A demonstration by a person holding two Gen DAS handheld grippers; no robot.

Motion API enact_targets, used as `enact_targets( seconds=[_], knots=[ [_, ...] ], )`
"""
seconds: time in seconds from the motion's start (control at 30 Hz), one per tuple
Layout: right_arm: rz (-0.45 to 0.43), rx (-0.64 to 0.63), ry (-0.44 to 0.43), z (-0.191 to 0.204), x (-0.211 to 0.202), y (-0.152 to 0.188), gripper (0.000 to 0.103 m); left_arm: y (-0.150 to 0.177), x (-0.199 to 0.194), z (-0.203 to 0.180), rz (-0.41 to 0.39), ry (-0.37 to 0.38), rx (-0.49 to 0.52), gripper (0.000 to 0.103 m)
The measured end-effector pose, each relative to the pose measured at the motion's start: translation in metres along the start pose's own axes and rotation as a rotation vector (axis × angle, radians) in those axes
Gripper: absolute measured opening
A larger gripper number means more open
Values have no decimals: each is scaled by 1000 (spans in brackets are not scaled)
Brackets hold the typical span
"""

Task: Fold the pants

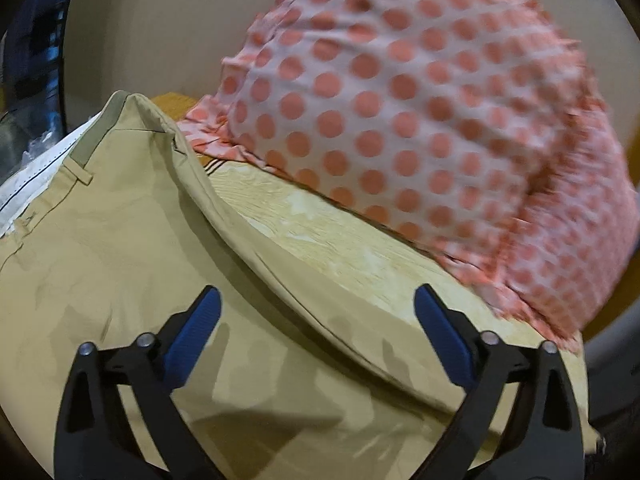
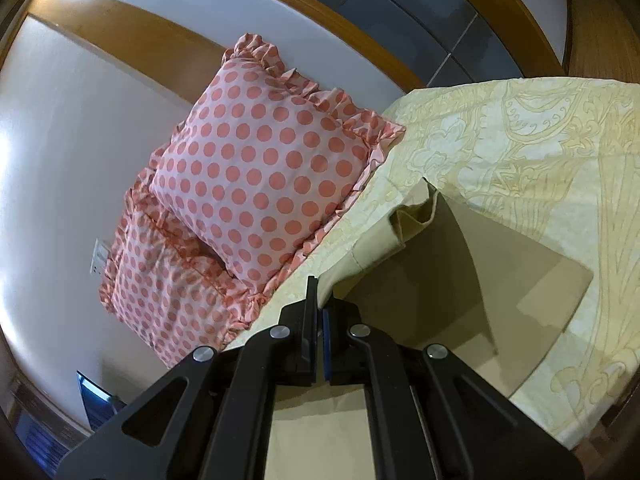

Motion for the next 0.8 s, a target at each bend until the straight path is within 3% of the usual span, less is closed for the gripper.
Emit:
enact_targets(
  seconds=[0.03,0.07,0.1,0.13,0.2,0.27,0.33,0.43,0.63,0.8],
  knots=[
    [-2,-3,2,0,0,0,2,-6,15,2,23,-31,-9,79],
    [0,0,-1,0,1,-1,2,-9,24,6,44,-47,-15,54],
    [2,4,-5,-2,2,-1,2,-11,33,12,75,-60,-22,36],
    [4,0,-11,-1,2,-1,2,-11,39,20,120,-49,-47,7],
    [3,-6,2,0,3,-2,2,-8,21,31,94,11,-80,7],
    [-7,-4,8,-2,-2,-4,2,3,-20,37,18,53,-33,7],
    [-17,-11,36,-9,-10,-4,2,28,-73,50,-60,83,8,8],
    [6,-2,99,-28,-15,4,2,79,-130,78,-87,85,19,11],
    [57,90,167,-67,-20,34,2,161,-152,138,-1,31,-45,11],
    [55,82,190,-72,-26,38,2,176,-162,143,-19,47,-15,13]
  ],
)
Point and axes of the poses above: each gripper's, at about its wrist camera, not at the fingertips, and x roughly the way its jaws point, z to its left, y to its underside, the point moved 4 cm from there along x, roughly the way its jaws point, and after that the axes turned 13 degrees about -x, right-handed, at the moved point
